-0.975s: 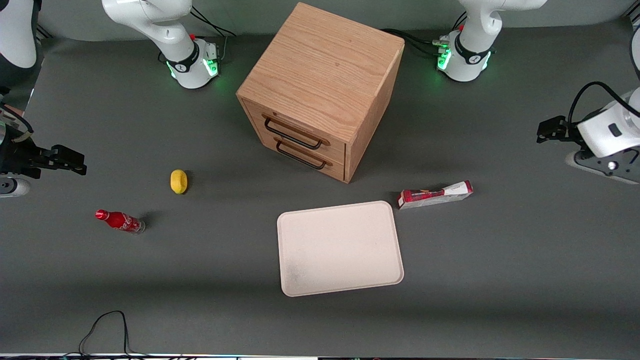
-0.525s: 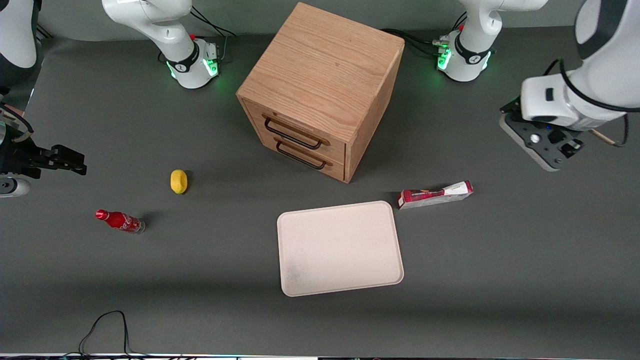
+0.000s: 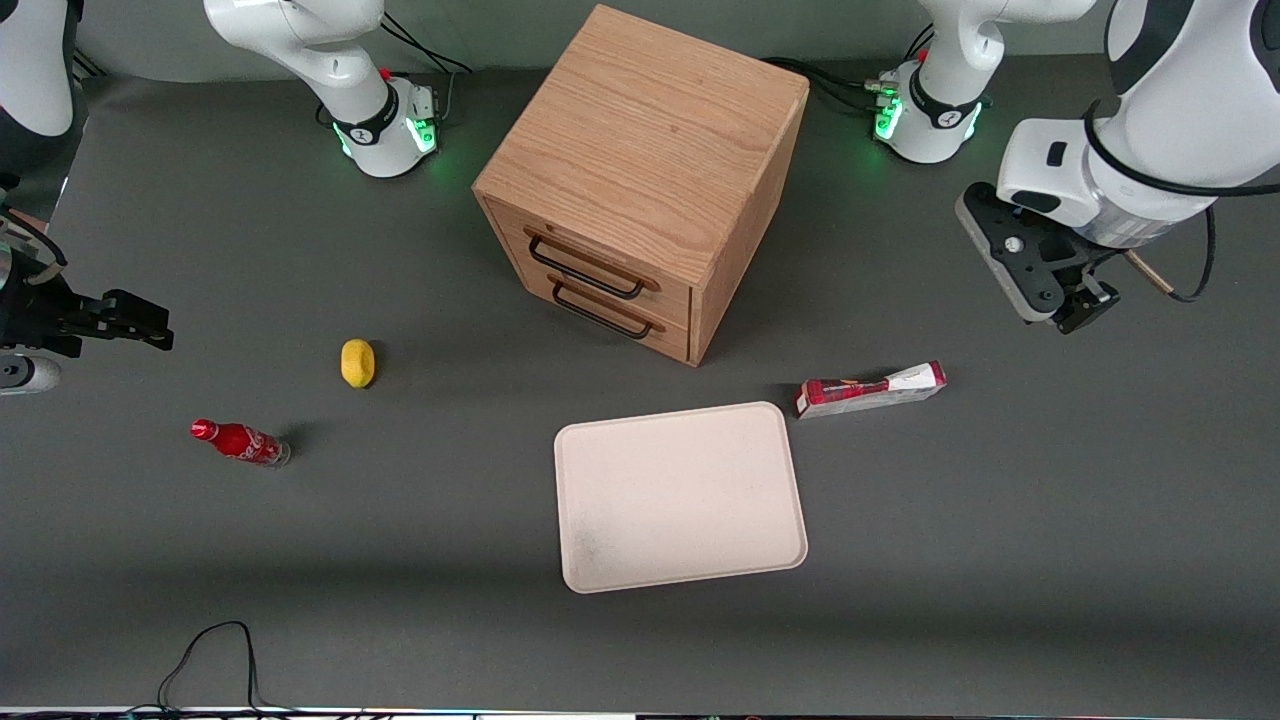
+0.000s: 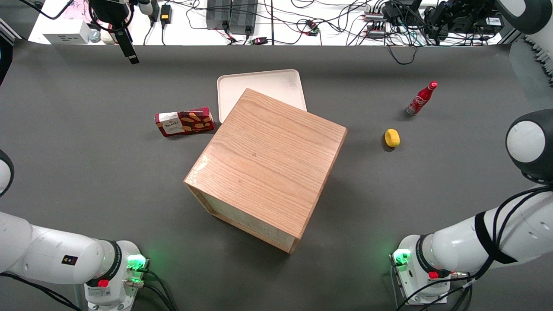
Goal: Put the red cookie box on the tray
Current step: 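Move the open left gripper down over the red plaid cookie box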
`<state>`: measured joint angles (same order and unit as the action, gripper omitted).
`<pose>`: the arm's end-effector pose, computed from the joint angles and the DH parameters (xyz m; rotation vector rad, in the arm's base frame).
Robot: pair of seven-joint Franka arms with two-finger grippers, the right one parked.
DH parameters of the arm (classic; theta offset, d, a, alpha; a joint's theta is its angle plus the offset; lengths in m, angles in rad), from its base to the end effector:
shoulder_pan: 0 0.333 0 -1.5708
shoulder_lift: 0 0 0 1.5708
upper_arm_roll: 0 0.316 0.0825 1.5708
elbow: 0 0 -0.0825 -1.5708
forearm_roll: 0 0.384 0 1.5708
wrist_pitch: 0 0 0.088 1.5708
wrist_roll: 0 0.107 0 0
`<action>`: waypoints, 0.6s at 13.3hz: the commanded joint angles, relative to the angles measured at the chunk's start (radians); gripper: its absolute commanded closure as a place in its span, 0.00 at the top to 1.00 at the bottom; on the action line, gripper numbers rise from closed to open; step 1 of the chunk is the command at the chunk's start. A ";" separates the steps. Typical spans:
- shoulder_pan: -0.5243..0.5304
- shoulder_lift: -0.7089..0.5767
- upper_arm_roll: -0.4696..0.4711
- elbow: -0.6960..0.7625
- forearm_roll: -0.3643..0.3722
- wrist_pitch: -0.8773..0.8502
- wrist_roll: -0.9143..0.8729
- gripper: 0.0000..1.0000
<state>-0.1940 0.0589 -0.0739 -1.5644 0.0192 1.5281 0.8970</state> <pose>0.5468 -0.1467 0.5910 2.6078 -1.7180 -0.1484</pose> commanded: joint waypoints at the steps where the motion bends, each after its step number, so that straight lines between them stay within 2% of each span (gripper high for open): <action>1: -0.002 0.015 0.000 -0.052 -0.001 0.079 0.029 1.00; 6: -0.024 0.025 -0.001 -0.333 -0.005 0.422 0.033 0.99; 8: -0.062 0.079 -0.001 -0.364 -0.007 0.492 0.033 0.97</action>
<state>-0.2157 0.1234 -0.0837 -1.8779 0.0183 1.9571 0.9144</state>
